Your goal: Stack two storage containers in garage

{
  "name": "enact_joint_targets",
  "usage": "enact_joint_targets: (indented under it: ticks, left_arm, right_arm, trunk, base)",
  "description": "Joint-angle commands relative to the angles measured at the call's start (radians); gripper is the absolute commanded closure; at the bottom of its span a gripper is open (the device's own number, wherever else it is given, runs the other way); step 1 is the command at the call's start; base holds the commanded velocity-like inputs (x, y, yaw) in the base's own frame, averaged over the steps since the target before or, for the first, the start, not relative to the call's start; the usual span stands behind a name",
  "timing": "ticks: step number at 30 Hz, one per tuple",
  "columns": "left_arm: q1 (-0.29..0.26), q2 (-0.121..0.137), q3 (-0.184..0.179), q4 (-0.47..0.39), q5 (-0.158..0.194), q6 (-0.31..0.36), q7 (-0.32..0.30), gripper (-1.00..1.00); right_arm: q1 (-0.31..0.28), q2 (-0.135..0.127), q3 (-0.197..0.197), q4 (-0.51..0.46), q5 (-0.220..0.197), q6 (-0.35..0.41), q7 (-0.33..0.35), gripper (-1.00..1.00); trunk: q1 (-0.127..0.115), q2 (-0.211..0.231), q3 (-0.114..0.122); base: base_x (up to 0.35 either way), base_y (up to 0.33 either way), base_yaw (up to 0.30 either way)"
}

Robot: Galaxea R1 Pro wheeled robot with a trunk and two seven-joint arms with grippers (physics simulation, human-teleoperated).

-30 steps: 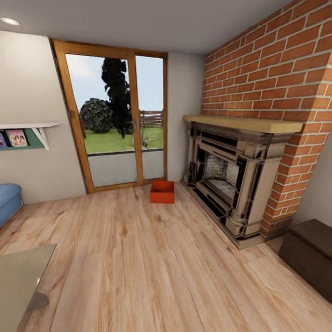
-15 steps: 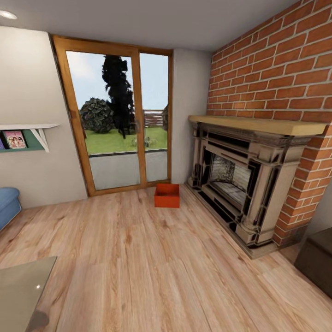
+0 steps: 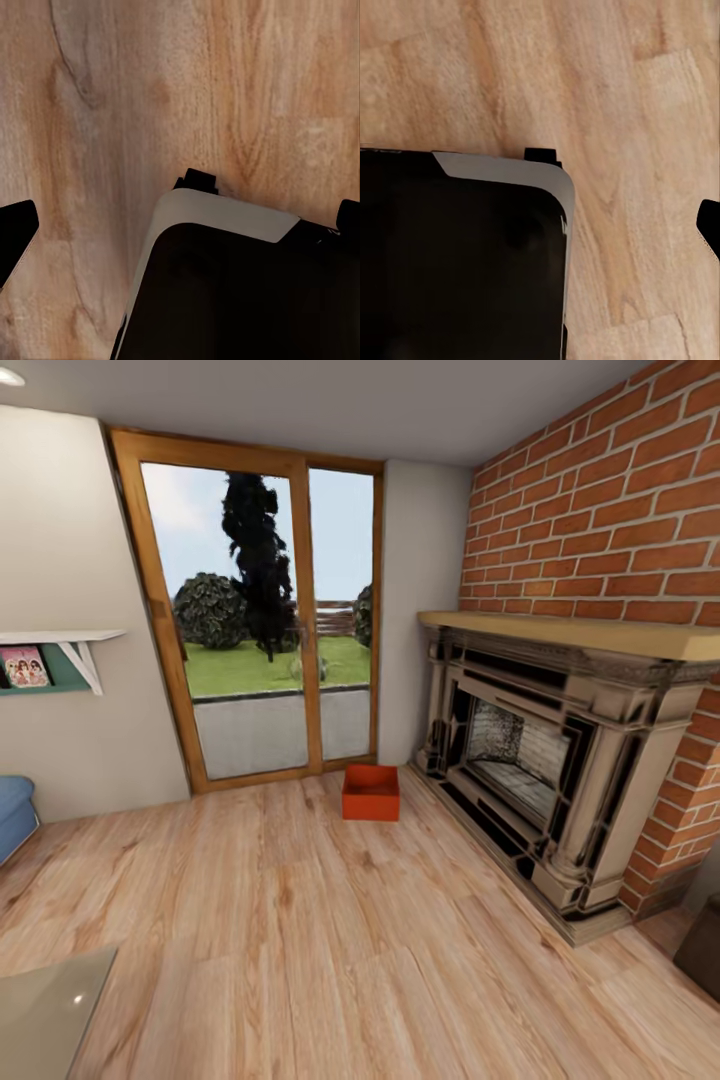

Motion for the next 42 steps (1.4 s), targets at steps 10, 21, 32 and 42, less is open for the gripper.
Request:
enact_joint_targets:
  ticks: [10,21,32,42]
  left_arm:
    - [-0.001,0.001,0.004,0.001,0.004,-0.004,0.002,-1.0]
    - [-0.001,0.001,0.004,0.001,0.004,-0.004,0.002,-1.0]
    - [-0.001,0.001,0.004,0.001,0.004,-0.004,0.002,-1.0]
    - [-0.001,0.001,0.004,0.001,0.004,-0.005,0.002,-1.0]
  right_arm:
    - [-0.001,-0.002,0.008,0.003,-0.012,-0.003,0.005,-1.0]
    - [-0.001,-0.003,0.008,0.003,-0.012,-0.005,0.005,-1.0]
    - [-0.001,0.0,0.006,0.003,-0.013,-0.005,0.005,-1.0]
    - [-0.001,0.001,0.006,0.003,-0.013,-0.005,0.005,-1.0]
  trunk:
    - [0.001,-0.001,-0.001]
    - [0.001,-0.001,-0.001]
    - [0.001,-0.001,-0.001]
    - [0.001,-0.001,-0.001]
  base:
    - [0.32,0.086,0.0]
    - [0.322,0.033,0.0]
    - [0.322,0.001,0.0]
    - [0.322,0.0,0.0]
